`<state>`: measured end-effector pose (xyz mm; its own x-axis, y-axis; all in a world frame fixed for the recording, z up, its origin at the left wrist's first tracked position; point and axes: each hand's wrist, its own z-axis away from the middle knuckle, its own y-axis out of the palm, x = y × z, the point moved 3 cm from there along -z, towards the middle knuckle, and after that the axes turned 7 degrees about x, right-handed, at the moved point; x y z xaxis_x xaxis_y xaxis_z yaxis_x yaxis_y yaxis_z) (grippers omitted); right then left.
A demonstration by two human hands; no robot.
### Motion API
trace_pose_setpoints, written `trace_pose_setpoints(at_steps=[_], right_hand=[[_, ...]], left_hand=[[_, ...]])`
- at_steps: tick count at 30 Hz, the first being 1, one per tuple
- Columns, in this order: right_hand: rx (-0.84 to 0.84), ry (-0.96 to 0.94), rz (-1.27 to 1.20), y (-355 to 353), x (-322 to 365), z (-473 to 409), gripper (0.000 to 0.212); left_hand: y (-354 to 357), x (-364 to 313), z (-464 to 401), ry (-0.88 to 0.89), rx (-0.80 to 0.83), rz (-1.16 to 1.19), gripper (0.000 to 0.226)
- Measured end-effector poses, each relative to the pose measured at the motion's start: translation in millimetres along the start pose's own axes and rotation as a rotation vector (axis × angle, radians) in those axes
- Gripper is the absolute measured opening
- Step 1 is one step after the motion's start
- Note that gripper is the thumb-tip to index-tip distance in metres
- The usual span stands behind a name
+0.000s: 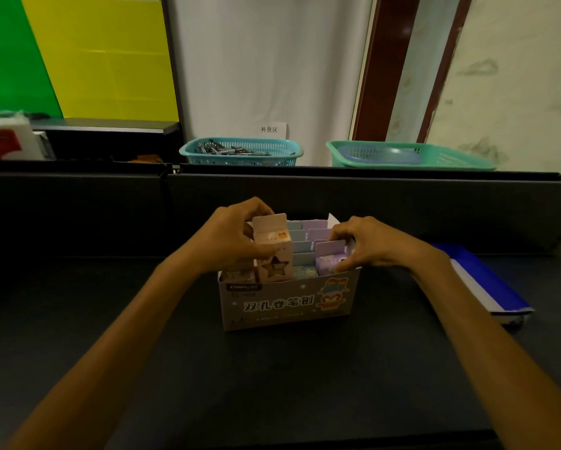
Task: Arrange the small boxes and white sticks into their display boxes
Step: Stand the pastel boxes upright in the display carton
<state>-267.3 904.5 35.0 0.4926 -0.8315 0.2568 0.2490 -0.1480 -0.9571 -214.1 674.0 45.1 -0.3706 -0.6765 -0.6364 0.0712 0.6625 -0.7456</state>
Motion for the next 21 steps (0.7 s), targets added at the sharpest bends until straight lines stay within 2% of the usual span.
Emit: trace_pose_setpoints(at_steps=[8, 21], right_hand=[[0.009, -0.010, 0.019, 0, 5, 2, 0.043], [0.024, -0.002, 0.061, -2, 8, 2, 0.048]], left_hand=[[-3, 12, 3, -0.038, -0.011, 0.014, 0.046], [-9, 10, 2, -0.061, 0.057, -0.124, 0.047]])
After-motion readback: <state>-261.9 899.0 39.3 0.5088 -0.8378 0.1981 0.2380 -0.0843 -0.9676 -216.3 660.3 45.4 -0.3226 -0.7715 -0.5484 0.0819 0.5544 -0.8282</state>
